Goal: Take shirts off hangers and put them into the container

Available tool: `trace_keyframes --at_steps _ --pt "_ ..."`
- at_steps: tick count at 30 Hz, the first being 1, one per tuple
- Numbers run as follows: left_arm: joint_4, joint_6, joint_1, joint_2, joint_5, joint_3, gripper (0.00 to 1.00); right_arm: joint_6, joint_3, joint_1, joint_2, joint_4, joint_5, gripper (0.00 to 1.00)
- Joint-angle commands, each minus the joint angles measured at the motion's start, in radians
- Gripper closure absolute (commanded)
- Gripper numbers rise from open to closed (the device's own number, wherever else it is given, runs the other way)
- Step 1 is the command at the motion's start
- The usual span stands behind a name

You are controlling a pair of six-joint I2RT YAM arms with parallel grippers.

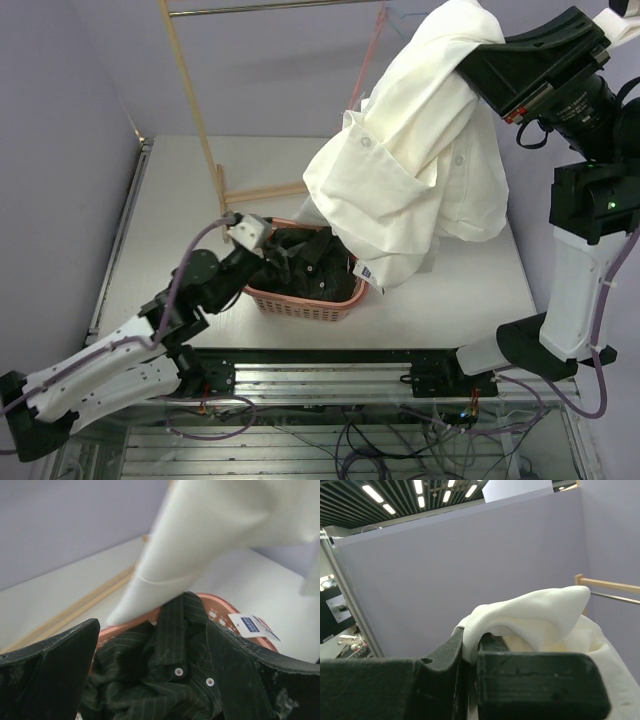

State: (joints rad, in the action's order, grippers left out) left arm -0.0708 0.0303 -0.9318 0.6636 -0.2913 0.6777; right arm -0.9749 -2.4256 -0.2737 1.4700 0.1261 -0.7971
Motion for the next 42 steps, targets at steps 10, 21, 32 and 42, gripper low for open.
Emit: trace_keyframes --at_steps 10,21,32,42 --pt "-0.417 -0.034 0.006 0.261 0.131 0.018 0.01 0.031 0.076 0.008 -0.092 -0.015 -0.045 1.0" --pt "-0.391 -0.105 0.007 0.383 0.164 0.171 0.93 0.073 0.014 0.008 -0.052 0.061 -0.035 1.0" --pt "0.068 -0.1 0.007 0.24 0.148 0.56 0.93 0.134 0.178 0.008 -0.07 0.026 0.024 1.0" --pt "0.051 -0.002 0.006 0.122 0.102 0.33 0.93 0.137 0.235 0.009 -0.072 0.015 0.01 1.0"
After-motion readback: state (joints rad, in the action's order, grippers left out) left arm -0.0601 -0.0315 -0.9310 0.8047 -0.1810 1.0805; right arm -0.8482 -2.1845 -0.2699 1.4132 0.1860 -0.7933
